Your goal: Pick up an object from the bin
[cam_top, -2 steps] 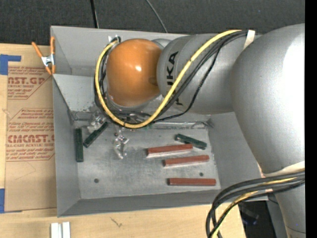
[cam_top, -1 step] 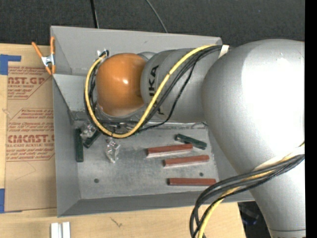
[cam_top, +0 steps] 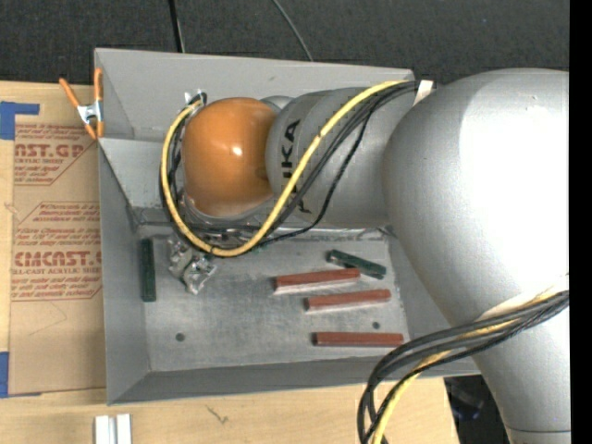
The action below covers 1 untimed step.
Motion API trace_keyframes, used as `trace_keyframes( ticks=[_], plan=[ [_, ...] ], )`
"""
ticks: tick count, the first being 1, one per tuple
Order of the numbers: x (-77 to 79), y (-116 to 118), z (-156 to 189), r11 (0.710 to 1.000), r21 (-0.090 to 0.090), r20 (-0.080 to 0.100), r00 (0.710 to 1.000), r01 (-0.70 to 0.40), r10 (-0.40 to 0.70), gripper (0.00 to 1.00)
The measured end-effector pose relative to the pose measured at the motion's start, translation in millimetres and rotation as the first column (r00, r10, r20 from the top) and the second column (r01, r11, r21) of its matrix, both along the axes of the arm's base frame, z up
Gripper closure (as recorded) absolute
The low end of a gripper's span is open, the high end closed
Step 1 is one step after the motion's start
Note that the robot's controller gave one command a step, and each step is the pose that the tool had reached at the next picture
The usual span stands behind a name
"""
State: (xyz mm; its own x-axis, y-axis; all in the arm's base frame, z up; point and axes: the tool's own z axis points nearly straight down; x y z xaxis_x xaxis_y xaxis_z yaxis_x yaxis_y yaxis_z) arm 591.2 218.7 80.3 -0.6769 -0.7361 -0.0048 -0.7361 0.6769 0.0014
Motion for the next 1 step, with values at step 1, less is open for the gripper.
trace_keyframes(
  ticks=[1],
  plan=[
    [0.0,0.0,0.0,1.000,0.000,0.000,1.000,0.000,0.000,1.00]
  ],
)
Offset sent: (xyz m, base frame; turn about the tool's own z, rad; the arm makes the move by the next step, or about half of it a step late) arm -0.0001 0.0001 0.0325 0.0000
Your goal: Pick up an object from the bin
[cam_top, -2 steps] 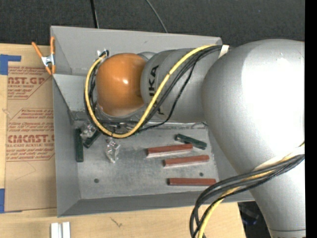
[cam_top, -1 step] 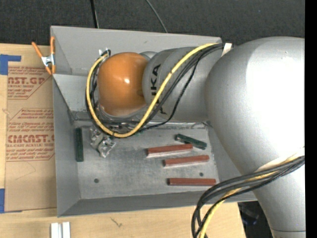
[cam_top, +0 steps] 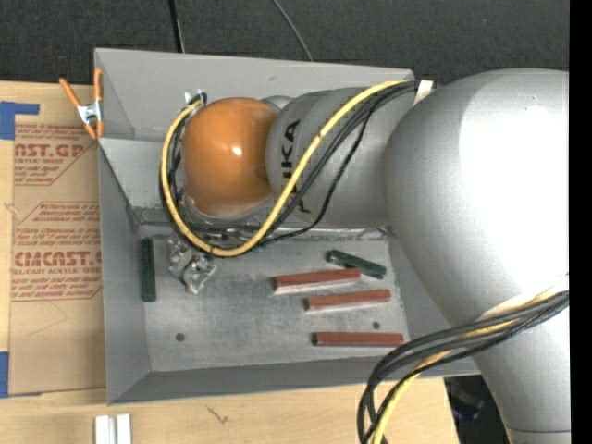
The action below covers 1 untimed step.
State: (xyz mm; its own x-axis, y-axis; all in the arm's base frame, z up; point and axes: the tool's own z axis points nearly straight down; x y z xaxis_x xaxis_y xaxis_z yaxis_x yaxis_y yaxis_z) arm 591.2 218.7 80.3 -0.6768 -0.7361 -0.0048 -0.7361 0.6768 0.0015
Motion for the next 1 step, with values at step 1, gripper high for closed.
trace_keyframes(
  ticks=[1],
  plan=[
    [-0.8,-0.2,2.5,1.000,-0.001,-0.002,1.000,0.000,0.000,1.00]
  ],
)
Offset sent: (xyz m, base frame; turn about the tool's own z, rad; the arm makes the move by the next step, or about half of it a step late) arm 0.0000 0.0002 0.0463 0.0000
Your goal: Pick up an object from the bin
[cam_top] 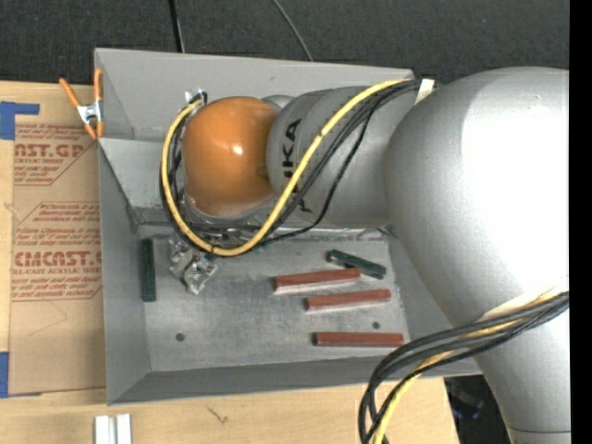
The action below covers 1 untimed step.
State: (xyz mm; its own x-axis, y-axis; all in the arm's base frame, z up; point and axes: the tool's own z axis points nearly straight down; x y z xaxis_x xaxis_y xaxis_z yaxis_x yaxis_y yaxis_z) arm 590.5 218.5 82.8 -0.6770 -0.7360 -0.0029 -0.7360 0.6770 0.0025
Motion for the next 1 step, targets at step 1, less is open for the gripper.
trace_keyframes(
  ticks=[1],
  plan=[
    [-0.9,0.0,10.9,1.000,-0.002,-0.004,1.000,0.000,0.000,1.00]
  ],
)
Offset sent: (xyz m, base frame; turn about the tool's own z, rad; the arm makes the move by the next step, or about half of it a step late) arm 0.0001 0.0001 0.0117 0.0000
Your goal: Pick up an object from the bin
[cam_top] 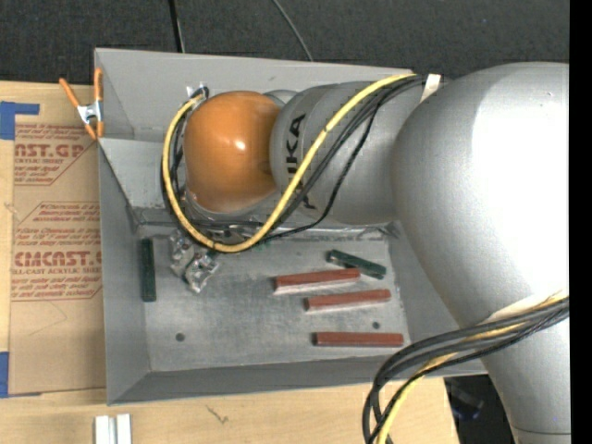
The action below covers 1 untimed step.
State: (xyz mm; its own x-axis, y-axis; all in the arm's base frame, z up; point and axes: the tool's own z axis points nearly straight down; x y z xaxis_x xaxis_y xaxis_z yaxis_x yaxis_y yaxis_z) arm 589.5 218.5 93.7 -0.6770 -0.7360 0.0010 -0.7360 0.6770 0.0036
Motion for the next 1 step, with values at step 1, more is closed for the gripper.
trace_keyframes(
  ticks=[1],
  plan=[
    [0.7,0.4,14.3,1.000,0.000,0.002,1.000,0.000,0.000,1.00]
  ],
)
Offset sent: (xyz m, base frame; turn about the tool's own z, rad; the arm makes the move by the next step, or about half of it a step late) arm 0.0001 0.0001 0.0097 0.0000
